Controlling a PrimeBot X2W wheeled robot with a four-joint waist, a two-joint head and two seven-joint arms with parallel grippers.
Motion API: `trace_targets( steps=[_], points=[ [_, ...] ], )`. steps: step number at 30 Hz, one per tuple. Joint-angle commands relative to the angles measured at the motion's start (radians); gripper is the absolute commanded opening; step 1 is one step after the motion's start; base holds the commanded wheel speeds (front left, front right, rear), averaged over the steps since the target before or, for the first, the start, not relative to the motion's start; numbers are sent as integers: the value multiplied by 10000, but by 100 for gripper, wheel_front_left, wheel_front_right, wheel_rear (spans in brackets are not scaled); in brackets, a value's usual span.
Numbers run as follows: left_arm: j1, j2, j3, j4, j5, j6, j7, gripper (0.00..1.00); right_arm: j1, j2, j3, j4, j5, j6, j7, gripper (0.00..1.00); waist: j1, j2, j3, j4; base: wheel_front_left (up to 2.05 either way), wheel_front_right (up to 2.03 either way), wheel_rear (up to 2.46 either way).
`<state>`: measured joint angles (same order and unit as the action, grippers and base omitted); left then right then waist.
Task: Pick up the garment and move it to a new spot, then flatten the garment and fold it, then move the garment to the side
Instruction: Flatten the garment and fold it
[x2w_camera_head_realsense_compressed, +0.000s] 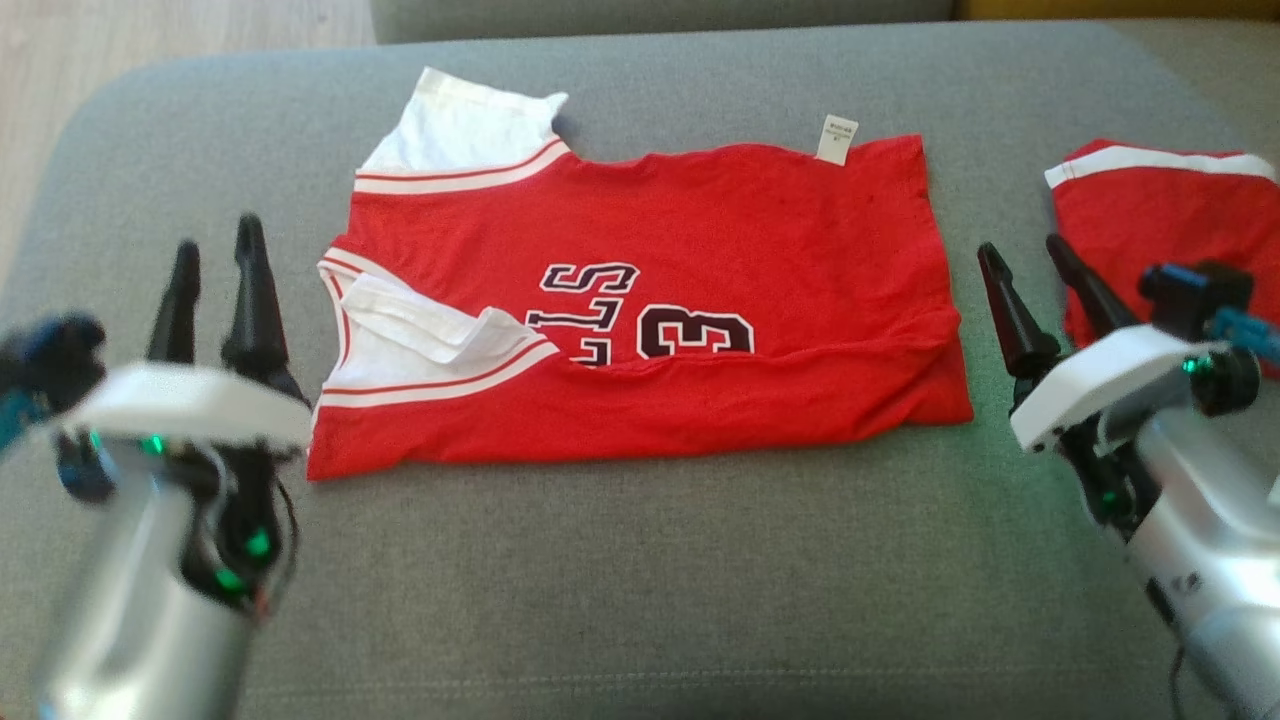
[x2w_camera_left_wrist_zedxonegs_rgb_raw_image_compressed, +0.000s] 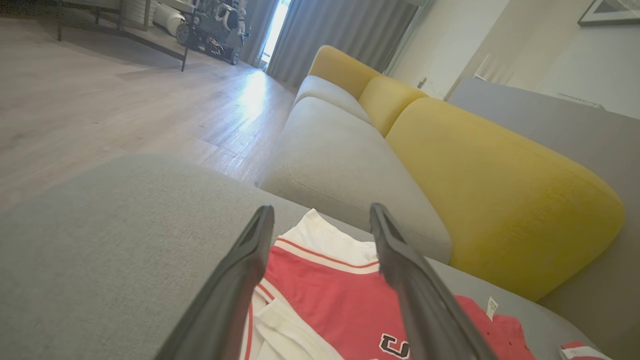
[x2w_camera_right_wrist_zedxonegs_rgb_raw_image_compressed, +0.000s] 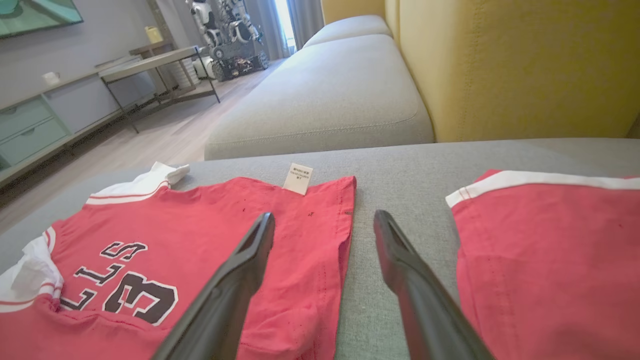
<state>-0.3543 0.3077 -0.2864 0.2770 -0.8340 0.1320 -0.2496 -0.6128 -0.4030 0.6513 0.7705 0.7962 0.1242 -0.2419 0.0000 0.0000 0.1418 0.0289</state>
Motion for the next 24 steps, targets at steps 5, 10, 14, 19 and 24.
trace_targets(
  steps=[5, 10, 14, 19, 24],
  points=[
    [1390, -1038, 1494, -688, 1200, -186, -120, 100, 1436, 792, -2068, -1399, -1792, 65, -193, 100, 0, 0, -320, -32, 0, 0, 0],
    [2288, -1809, 2052, -206, 2200, -594, -120, 100, 3205, 1860, -3923, -2795, -3387, 65, -196, 100, 0, 0, -469, -99, 0, 0, 0],
    [2360, -2044, 2368, 344, 2867, -902, -121, 100, 3939, 2405, -4468, -3611, -4274, 65, -109, 100, 0, 0, -354, -229, 0, 0, 0],
    [1994, -2065, 2626, 1259, 3617, -935, -121, 100, 4242, 2835, -4776, -4448, -4860, 65, 329, 100, 0, 0, -134, -425, 0, 0, 0],
    [1385, -1800, 2467, 2804, 4172, -619, -88, 100, 4406, 3075, -4823, -5046, -5130, 65, 641, 100, 0, 0, 99, -664, 0, 0, 0]
  ],
)
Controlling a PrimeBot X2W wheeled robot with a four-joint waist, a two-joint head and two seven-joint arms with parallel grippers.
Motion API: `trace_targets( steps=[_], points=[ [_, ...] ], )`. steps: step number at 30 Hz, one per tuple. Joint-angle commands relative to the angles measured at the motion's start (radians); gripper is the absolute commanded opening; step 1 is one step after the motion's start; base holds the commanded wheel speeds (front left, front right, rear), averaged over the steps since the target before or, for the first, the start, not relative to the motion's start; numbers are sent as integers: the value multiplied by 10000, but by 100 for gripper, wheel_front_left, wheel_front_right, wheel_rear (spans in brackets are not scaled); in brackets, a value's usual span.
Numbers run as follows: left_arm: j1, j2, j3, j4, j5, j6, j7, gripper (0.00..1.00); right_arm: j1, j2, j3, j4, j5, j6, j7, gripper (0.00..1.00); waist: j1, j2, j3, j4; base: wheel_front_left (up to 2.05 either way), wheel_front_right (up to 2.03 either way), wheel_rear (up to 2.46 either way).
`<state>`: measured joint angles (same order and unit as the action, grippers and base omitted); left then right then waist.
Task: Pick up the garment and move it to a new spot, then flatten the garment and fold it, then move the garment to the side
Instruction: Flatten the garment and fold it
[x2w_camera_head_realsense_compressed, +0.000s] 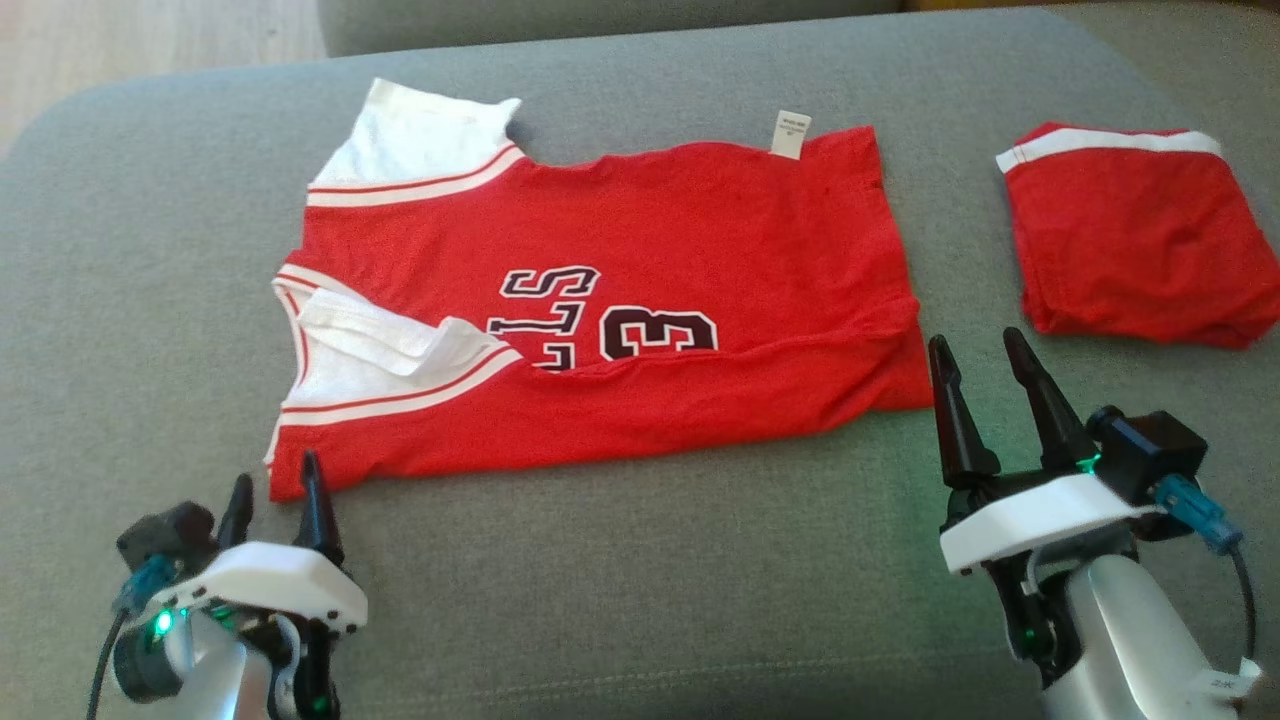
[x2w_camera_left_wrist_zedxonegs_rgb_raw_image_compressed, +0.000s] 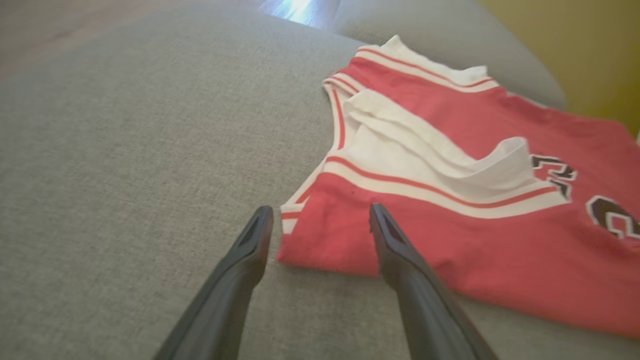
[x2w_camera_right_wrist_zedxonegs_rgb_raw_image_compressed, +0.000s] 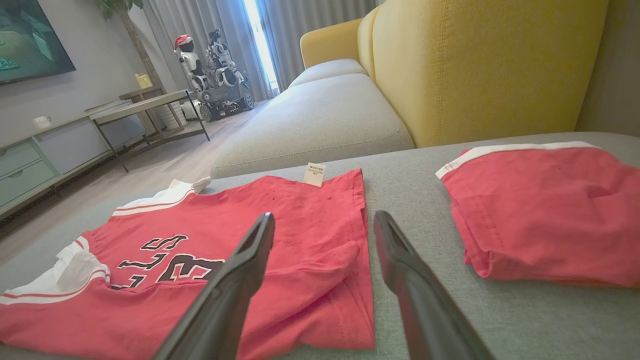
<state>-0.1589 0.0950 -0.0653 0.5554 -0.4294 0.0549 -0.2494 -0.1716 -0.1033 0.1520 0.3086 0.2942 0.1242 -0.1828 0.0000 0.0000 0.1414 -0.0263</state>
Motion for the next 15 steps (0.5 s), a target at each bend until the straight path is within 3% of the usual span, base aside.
trace_targets(
  steps=[1, 10, 15],
  points=[
    [-716, 392, 234, 312, 202, 239, -43, 100, 11, 112, 172, -521, -141, 65, 97, 100, 0, 0, 156, -168, 0, 0, 0],
    [-1683, 842, 320, 2114, 346, 711, 261, 100, 69, 288, 100, -976, -268, 65, 267, 100, 0, 0, 500, -547, 0, 0, 0],
    [-2073, 982, 133, 3042, 394, 595, 664, 100, 88, 367, 5, -1060, -299, 65, 252, 100, 0, 0, 598, -693, 0, 0, 0]
  ],
)
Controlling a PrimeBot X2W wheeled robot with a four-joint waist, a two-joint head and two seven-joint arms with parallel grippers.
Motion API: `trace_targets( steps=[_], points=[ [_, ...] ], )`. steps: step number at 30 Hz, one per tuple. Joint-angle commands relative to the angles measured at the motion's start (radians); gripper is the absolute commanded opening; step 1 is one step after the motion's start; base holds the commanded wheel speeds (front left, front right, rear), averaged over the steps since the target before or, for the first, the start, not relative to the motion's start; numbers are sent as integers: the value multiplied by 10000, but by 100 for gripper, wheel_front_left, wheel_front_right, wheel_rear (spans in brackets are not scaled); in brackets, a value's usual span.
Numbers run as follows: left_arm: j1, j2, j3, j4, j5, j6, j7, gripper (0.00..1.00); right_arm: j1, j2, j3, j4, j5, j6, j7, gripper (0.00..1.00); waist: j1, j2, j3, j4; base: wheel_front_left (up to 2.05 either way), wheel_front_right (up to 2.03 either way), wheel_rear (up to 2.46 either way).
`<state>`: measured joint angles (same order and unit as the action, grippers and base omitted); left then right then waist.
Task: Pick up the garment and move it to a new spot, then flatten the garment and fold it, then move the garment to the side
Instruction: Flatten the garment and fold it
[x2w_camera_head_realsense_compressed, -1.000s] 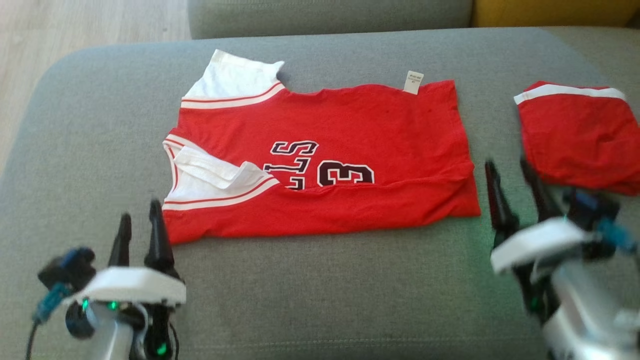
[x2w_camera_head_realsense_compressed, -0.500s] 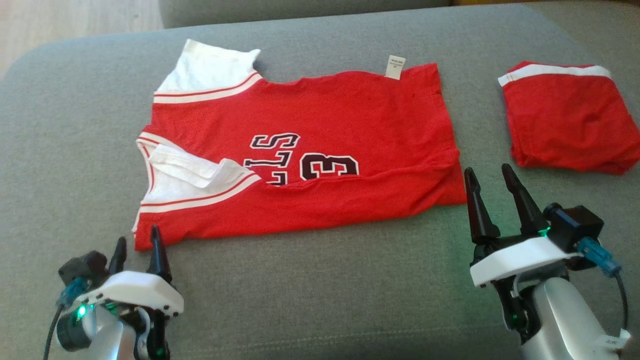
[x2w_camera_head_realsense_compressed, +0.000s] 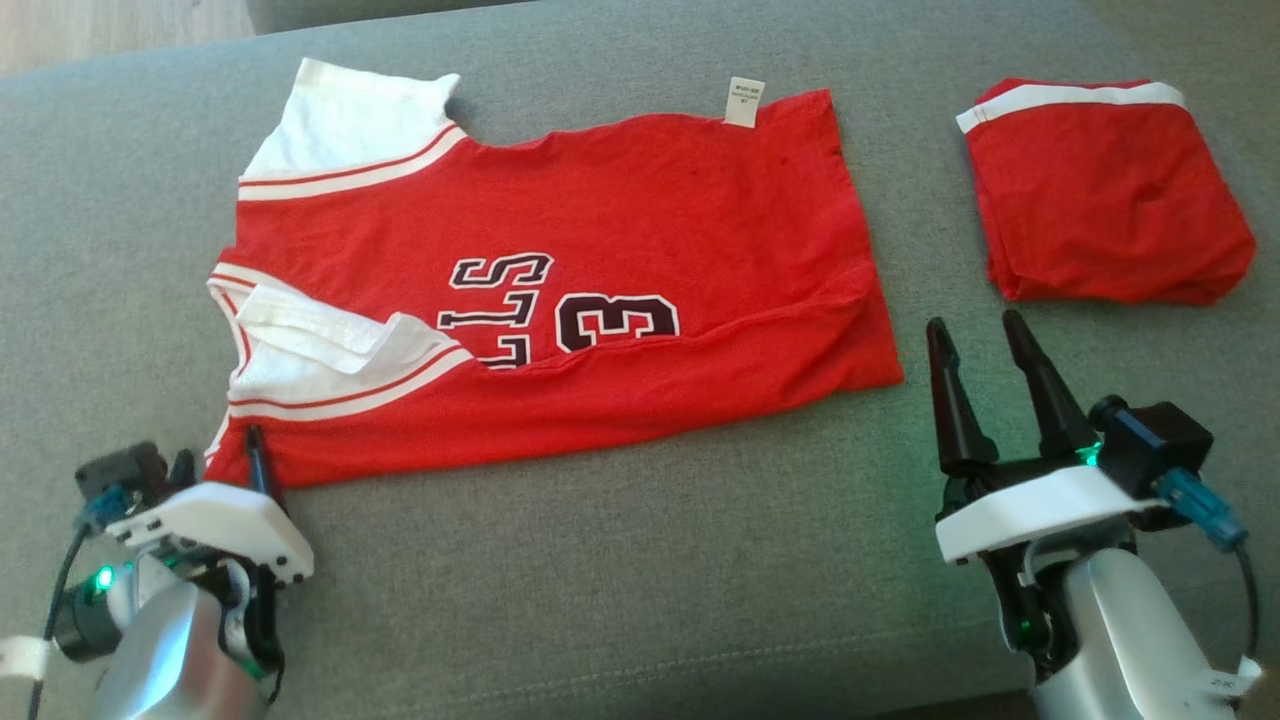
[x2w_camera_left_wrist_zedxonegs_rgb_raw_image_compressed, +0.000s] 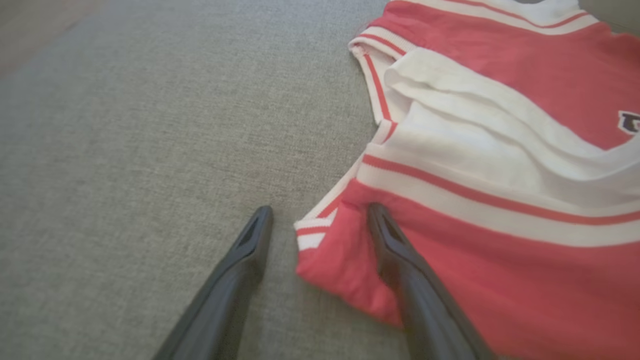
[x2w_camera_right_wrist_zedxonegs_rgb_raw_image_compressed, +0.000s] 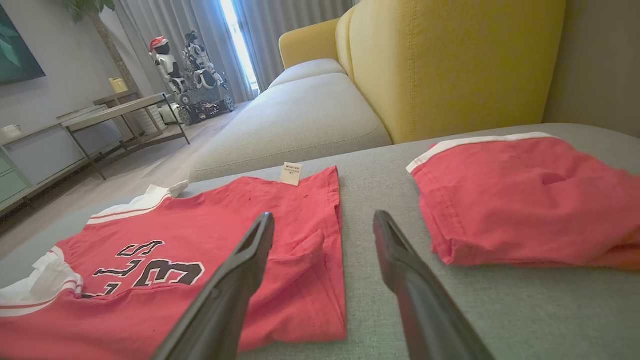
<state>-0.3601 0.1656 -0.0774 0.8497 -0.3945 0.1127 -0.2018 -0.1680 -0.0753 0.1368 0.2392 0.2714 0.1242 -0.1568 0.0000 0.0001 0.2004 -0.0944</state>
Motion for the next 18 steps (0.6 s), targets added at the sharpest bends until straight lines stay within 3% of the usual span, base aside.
trace_targets(
  steps=[1, 2, 3, 10, 18],
  points=[
    [-100, 260, 184, 248, 39, -80, 316, 100, 60, 101, 122, -368, -79, 65, -7, 100, 0, -1, 12, -26, 0, 0, 0],
    [-136, 247, 124, 361, 30, -178, 401, 37, 68, 113, 84, -365, -84, 65, 3, 100, 0, -1, 13, -35, 0, 0, 0],
    [-173, 229, 93, 431, 2, -277, 413, 0, 79, 125, 35, -353, -84, 65, 29, 100, 0, -1, 13, -38, 0, 0, 0],
    [-371, 65, 19, 284, -81, -601, -208, 0, 35, 213, -7, 276, 242, 65, 731, 100, 0, -1, -10, 182, 0, 0, 0],
    [-304, -291, -327, -520, 132, -863, -528, 0, -898, 247, -443, 2336, 2566, 65, 1211, 100, 0, -1, 0, 761, 0, 0, 0]
  ],
)
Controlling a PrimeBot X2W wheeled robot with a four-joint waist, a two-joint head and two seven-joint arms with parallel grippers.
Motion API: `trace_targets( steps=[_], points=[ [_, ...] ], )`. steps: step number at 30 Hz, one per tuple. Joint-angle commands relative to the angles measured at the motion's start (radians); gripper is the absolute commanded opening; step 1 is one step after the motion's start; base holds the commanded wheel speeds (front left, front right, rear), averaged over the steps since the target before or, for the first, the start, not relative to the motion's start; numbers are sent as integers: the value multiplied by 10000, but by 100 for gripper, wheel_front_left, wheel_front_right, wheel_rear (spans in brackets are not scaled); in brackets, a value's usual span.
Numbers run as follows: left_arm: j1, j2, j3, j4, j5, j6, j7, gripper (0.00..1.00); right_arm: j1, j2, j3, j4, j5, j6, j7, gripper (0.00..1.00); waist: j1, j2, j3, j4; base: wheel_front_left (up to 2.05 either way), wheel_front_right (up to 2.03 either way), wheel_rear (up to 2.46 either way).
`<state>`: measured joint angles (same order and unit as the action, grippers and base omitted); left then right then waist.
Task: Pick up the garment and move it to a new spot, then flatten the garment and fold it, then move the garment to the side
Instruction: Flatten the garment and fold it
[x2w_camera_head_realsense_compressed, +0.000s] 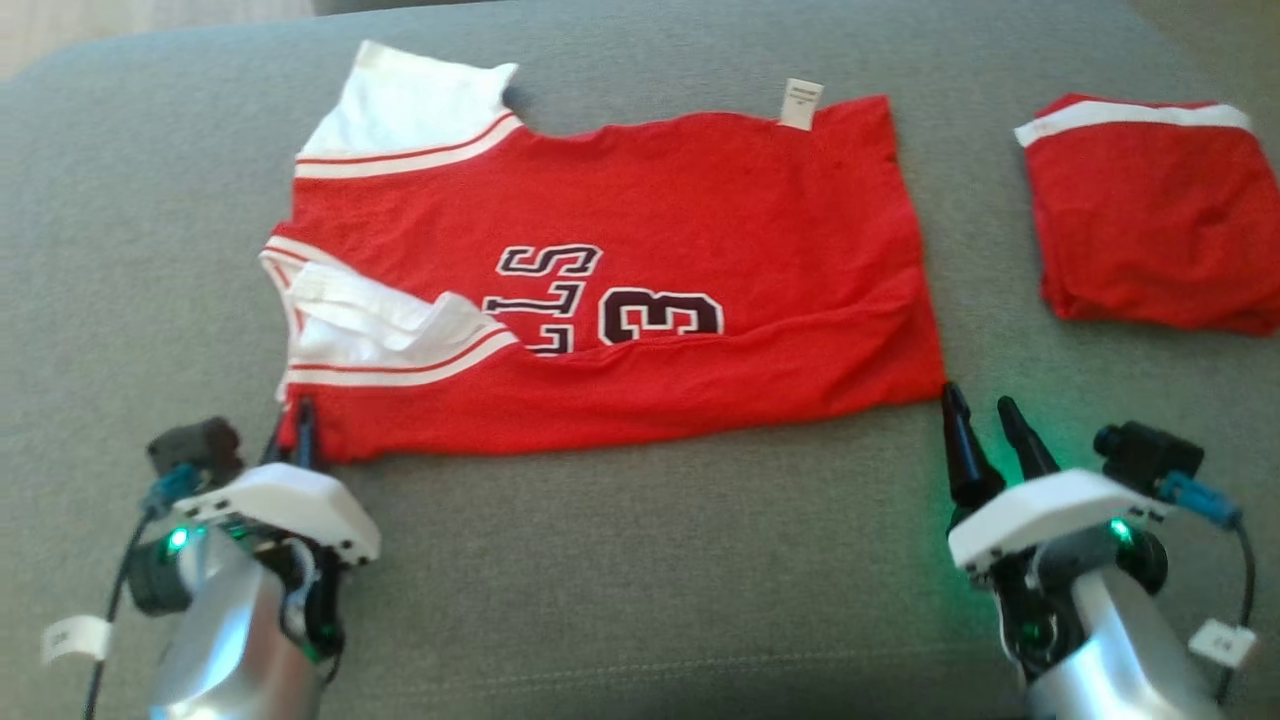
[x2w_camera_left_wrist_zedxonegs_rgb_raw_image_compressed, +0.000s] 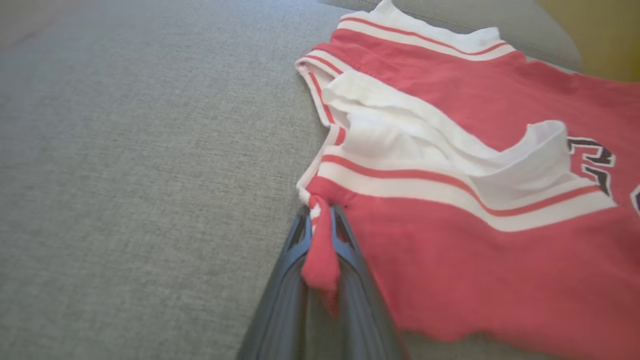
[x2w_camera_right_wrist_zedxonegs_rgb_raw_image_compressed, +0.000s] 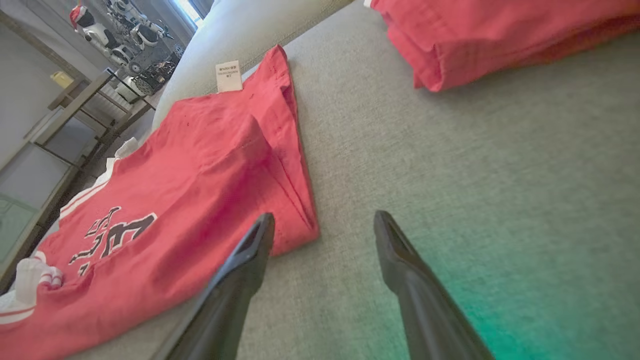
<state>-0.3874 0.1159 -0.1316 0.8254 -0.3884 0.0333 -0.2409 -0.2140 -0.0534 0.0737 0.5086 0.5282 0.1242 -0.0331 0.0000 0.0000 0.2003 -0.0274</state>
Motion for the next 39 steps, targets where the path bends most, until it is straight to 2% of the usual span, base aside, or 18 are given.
trace_targets(
  steps=[1, 6, 14, 15, 16, 18, 19, 25, 29, 39],
  points=[
    [-14, 159, 176, -362, 88, -84, -148, 0, -597, 29, 153, -41, 245, 65, -34, 100, 0, 0, 6, 166, 0, 0, 0],
    [61, 19, 26, -671, 152, -89, -175, 0, -1323, 30, 597, 1102, 799, 65, -171, 100, 0, 0, 63, 423, 0, 0, 0],
    [156, -7, -36, -1000, 158, -53, -192, 0, -1919, 31, 1278, 2154, 1344, 65, -358, 100, 0, 0, 100, 554, 0, 0, 0],
    [167, 2, -34, -1029, 153, -47, -193, 0, -1975, 31, 1336, 2274, 1370, 65, -377, 71, 0, 0, 101, 555, 0, 0, 0],
    [167, 2, -34, -1029, 153, -47, -193, 0, -1975, 31, 1336, 2274, 1370, 65, -377, 71, 0, 0, 101, 555, 0, 0, 0],
    [183, 15, -29, -1082, 144, -27, -195, 0, -2096, 31, 1444, 2521, 1269, 65, -438, 6, 0, 0, 112, 552, 0, 0, 0],
    [187, 21, -28, -1109, 141, -17, -195, 0, -2153, 31, 1483, 2615, 1219, 65, -494, 0, 0, 0, 120, 550, 0, 0, 0],
    [278, 79, -35, -1163, 107, 7, -199, 0, -2332, 27, 1299, 3012, 709, 65, -891, 0, 0, 0, -14, 525, 0, 0, 0],
    [536, 112, 29, -1238, -51, -31, -195, 0, -2193, -203, 986, 3025, 347, 65, -849, 0, 0, 0, -307, 505, 0, 0, 0],
    [1752, 330, -124, -1903, -318, -390, 248, 0, -924, -1177, 586, 1953, 68, 65, 817, 0, 0, 0, -1003, 523, 0, 0, 0]
  ],
)
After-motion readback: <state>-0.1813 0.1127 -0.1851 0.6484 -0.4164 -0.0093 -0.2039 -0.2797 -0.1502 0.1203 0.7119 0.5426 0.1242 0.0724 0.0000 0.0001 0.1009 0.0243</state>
